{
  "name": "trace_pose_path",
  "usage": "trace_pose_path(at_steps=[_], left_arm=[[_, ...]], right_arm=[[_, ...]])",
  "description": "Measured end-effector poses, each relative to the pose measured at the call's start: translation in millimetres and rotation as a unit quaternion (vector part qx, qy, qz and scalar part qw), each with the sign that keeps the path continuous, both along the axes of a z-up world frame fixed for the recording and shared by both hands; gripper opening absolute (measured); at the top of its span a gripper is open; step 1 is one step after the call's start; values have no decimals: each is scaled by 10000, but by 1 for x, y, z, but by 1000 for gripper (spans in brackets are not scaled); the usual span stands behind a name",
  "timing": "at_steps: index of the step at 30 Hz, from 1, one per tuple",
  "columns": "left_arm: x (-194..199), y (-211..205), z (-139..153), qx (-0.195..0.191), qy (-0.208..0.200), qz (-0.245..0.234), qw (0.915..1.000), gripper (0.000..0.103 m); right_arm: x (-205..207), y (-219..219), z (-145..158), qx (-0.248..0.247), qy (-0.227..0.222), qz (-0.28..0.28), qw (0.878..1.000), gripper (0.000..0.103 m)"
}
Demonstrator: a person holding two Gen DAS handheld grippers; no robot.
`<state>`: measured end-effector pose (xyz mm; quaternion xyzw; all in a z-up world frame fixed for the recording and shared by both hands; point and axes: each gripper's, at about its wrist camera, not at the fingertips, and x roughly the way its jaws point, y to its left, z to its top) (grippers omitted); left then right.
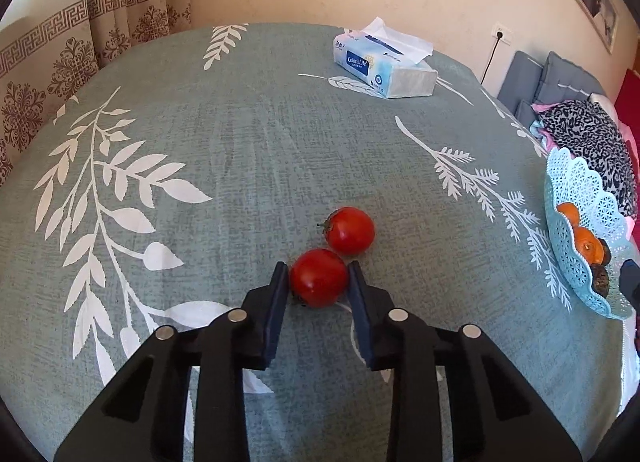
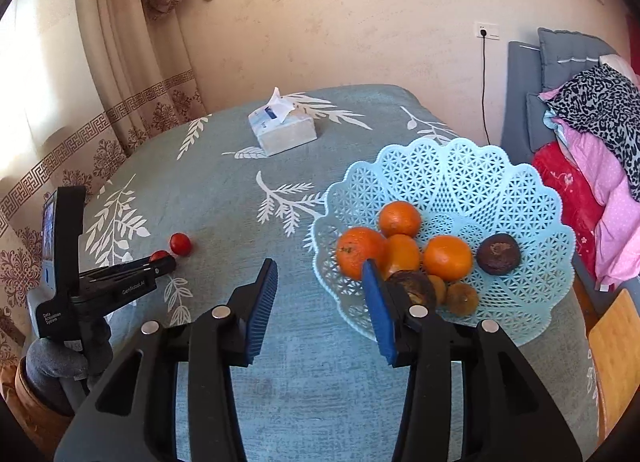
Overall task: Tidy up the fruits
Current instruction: 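Grasp a red tomato with the left gripper while the right gripper grasps the other tomato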
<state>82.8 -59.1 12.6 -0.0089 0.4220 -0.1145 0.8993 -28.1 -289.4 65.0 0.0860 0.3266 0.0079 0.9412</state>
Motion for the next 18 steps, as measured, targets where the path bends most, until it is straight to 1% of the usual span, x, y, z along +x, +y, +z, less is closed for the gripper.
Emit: trace_pose_path(at_steps=[5, 9, 18], left_arm=[[-4, 9, 6, -154, -154, 165, 9996, 29], [-8, 19, 10, -203, -316, 387, 9985, 29], [-16, 38, 19, -12, -704, 1022, 9923, 29]], right_arm=[[15, 27, -4, -130, 115, 410, 9990, 45], [31, 45, -8, -111, 270, 725, 9969, 46], [78, 87, -24, -47, 620, 1338, 9891, 46]])
